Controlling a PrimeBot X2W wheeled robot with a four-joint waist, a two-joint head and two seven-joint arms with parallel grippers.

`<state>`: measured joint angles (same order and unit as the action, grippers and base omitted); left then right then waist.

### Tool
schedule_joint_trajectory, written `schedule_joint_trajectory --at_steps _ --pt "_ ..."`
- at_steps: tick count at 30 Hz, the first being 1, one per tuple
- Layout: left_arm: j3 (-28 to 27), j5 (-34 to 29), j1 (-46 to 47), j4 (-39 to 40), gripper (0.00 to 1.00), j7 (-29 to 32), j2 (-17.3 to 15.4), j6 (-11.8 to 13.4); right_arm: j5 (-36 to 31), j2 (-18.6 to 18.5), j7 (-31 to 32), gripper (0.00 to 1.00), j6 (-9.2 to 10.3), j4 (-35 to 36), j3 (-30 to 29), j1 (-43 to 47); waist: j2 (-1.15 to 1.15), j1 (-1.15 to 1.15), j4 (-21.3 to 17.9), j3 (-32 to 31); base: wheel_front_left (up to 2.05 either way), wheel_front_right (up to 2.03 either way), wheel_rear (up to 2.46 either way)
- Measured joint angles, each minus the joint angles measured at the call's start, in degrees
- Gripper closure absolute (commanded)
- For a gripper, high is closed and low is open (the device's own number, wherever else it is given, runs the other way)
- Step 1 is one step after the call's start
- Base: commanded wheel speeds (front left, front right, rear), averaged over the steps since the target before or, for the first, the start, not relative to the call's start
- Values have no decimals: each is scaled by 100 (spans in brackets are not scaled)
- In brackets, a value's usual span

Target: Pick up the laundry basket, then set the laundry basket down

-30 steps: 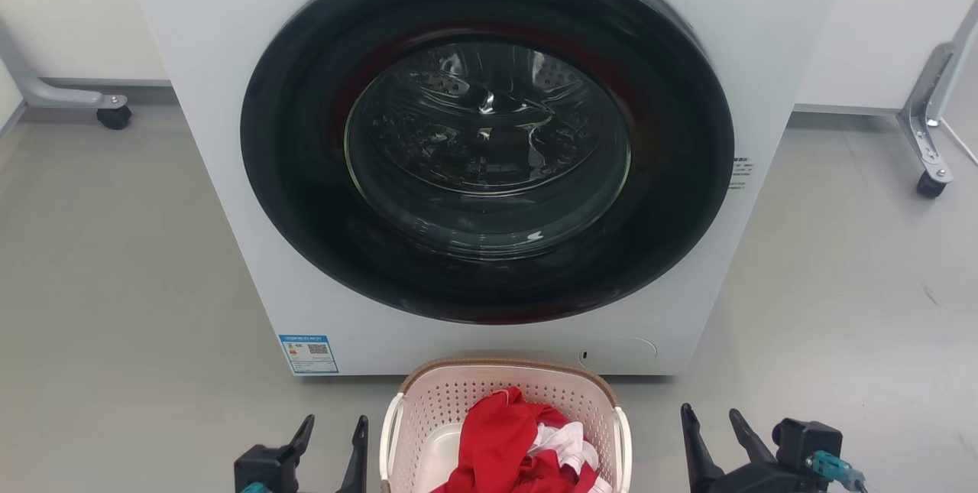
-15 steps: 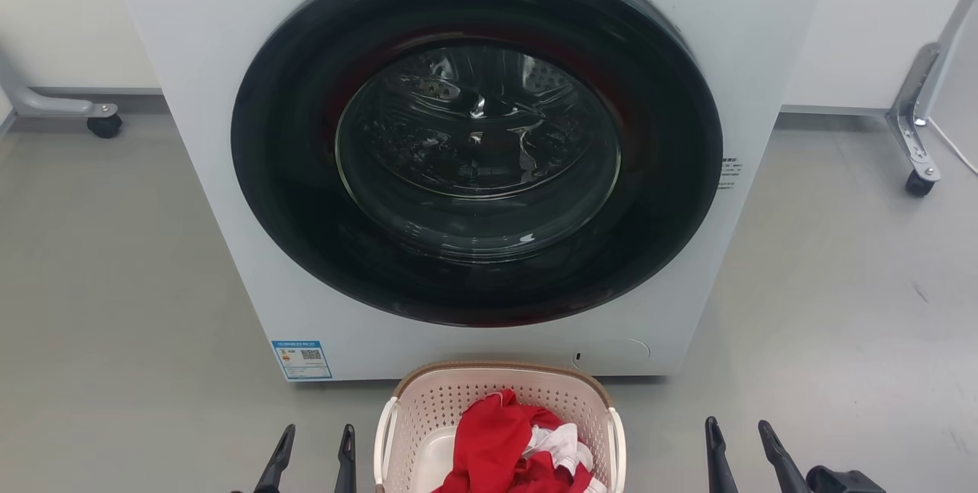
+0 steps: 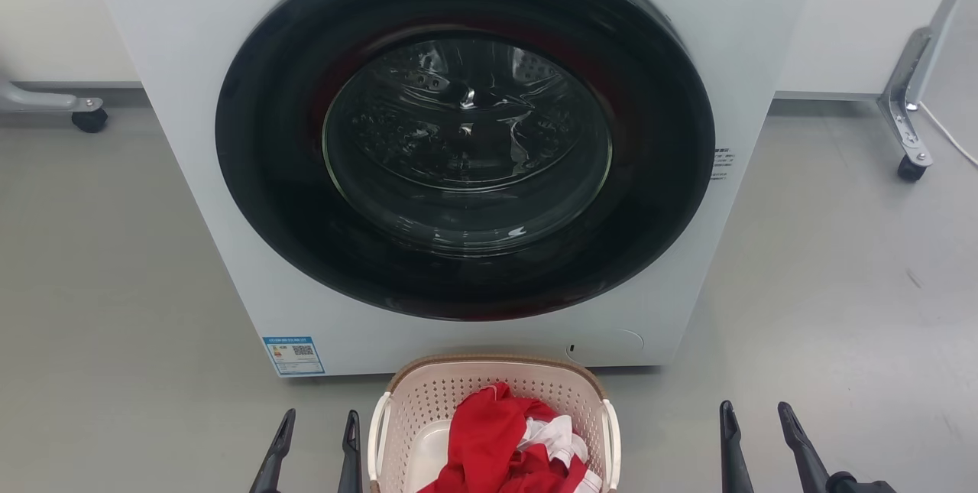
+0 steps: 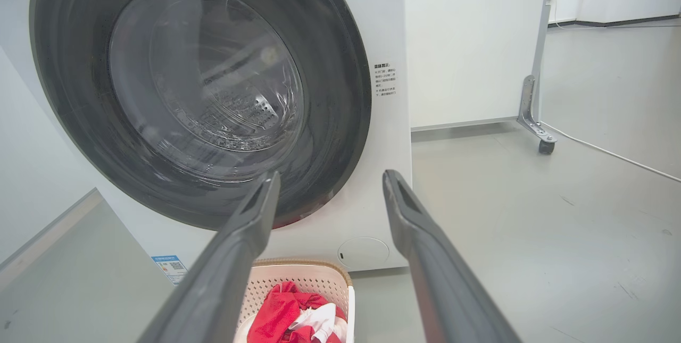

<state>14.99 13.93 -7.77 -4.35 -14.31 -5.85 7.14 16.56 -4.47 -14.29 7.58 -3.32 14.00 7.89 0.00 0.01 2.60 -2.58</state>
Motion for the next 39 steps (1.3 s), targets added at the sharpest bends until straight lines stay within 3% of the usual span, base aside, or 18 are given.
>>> schedule_joint_trajectory --at_steps 27,28,39 --pt "-310 -398 -90 198 0 0 158 0 -390 127 -1 0 0 515 -124 109 0 0 -51 57 0 0 0" --pt "-310 -400 -91 205 100 0 159 0 -404 130 -1 100 0 521 -131 109 0 0 -51 58 0 0 0" --pt "-349 -255 -120 -203 100 66 169 -60 -229 143 65 100 -40 105 -140 203 0 0 -60 70 0 0 0"
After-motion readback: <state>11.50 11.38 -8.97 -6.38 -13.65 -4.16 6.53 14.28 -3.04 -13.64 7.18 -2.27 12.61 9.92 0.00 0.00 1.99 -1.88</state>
